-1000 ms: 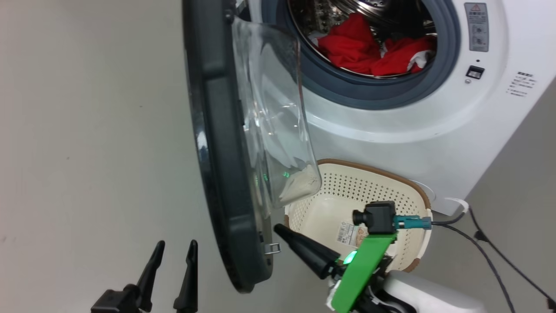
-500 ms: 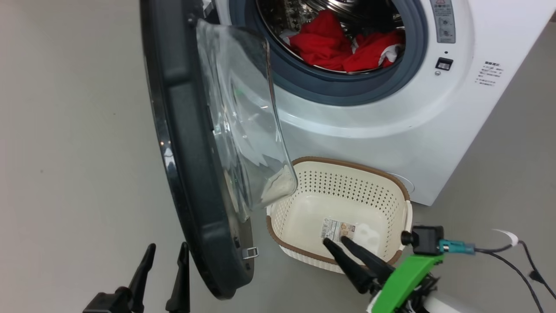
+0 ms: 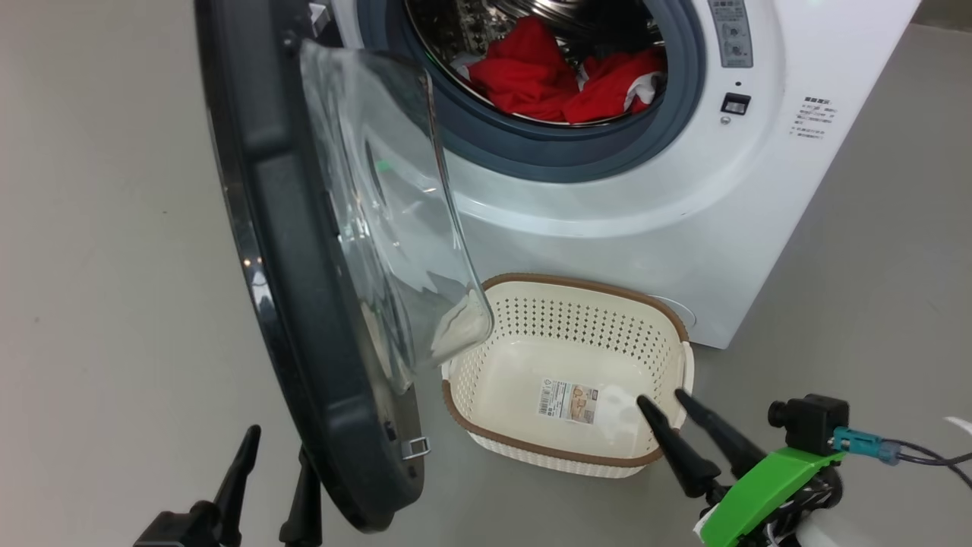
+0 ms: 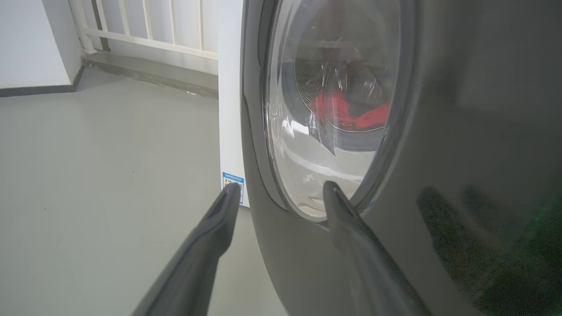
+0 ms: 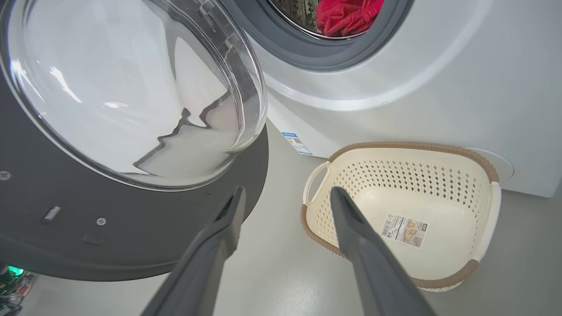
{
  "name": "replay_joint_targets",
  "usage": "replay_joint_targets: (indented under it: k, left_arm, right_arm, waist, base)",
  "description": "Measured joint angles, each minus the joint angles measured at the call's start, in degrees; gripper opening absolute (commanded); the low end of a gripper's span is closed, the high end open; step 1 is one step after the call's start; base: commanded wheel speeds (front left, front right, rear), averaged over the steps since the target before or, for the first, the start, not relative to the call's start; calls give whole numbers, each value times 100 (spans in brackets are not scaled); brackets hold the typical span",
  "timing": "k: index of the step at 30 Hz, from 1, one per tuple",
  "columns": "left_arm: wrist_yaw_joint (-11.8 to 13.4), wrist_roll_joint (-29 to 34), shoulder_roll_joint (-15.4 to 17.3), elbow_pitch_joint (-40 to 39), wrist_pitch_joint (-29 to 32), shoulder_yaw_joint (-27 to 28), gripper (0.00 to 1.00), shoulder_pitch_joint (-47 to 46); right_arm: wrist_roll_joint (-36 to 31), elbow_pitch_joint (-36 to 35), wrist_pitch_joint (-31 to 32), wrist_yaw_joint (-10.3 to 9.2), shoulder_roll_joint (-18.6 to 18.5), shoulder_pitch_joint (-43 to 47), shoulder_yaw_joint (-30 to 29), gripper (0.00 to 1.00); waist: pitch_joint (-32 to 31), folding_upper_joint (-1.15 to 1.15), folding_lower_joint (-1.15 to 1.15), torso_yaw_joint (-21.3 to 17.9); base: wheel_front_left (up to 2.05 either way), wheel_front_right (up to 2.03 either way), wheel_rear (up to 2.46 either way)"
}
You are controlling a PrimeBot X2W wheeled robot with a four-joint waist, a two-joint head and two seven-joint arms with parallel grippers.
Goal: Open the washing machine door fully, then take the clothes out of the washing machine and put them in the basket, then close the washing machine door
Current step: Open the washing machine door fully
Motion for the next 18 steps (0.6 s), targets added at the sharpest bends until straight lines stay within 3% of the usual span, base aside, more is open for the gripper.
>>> replay_joint_targets:
  k: [7, 18]
  left_arm:
    - [0, 1, 0, 3, 0, 51, 100, -2]
    - [-8, 10, 0, 5, 0, 54, 100, -15]
  right_arm:
    - [-2202, -387, 0, 1, 316, 455, -1233, 100]
    - [-3938, -991, -10, 8, 918, 1056, -2468, 100]
  waist:
    - [15, 0, 0, -93]
    - [5, 0, 0, -72]
  base:
    - [0, 0, 0]
    - [0, 0, 0]
